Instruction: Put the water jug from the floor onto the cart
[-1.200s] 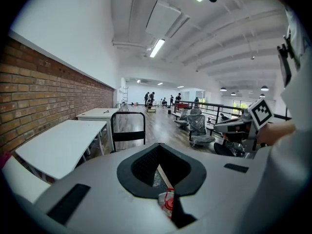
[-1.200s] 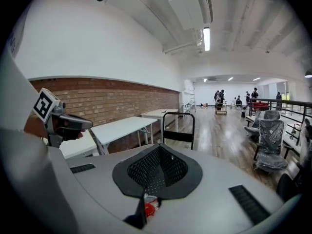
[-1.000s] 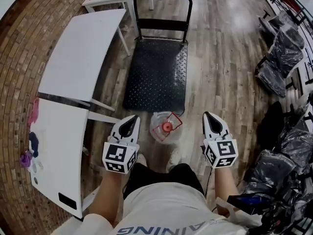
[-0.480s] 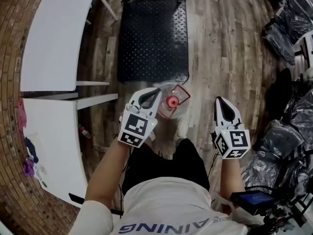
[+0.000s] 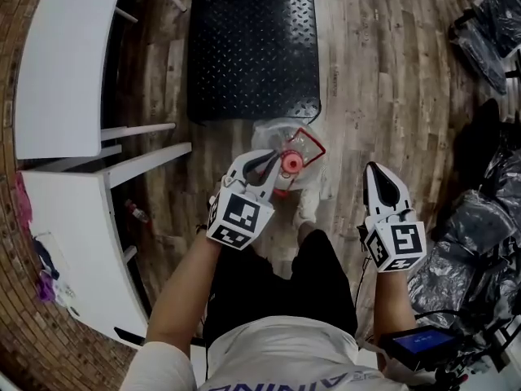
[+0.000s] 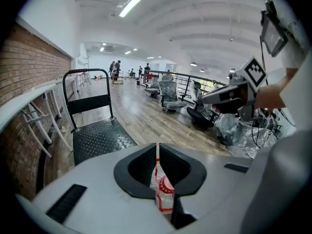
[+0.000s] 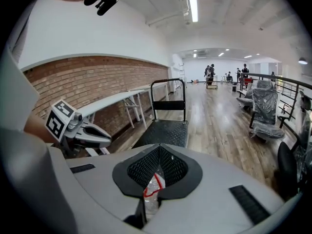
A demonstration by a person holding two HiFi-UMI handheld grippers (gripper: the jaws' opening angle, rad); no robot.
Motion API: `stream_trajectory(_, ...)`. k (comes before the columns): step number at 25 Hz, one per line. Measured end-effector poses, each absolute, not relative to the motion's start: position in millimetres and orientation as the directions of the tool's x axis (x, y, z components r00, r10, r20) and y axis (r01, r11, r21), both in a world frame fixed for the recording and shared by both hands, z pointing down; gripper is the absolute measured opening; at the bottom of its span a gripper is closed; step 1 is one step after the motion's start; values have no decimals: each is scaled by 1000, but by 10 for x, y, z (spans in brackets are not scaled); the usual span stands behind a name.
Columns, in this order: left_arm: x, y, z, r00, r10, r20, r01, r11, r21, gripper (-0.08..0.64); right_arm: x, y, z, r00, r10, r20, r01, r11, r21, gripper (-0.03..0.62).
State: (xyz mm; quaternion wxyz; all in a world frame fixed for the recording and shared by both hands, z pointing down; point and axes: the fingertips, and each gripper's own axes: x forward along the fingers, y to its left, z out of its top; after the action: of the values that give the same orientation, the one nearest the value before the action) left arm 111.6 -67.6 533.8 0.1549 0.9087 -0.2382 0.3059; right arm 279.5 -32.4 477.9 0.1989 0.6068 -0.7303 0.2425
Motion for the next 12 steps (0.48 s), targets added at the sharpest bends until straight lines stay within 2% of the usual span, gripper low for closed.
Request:
stream_trajectory(9,872,-679,5561,683,-407,607,-599,-787,147,2,1994,-211,5787,-364,-688,628,-924,353,-149,7)
stream_trajectory(10,842,-650,5591,682,-406,608,-602,-784,152,2,1919,-184,5897,-380,-672,635,-917,364,-164,15)
stream_trajectory(12,776,-582,5651,679,-403,614,-608,-777,162,2,1778,-134,6090,-408,-639,652,-903,387,-186,84)
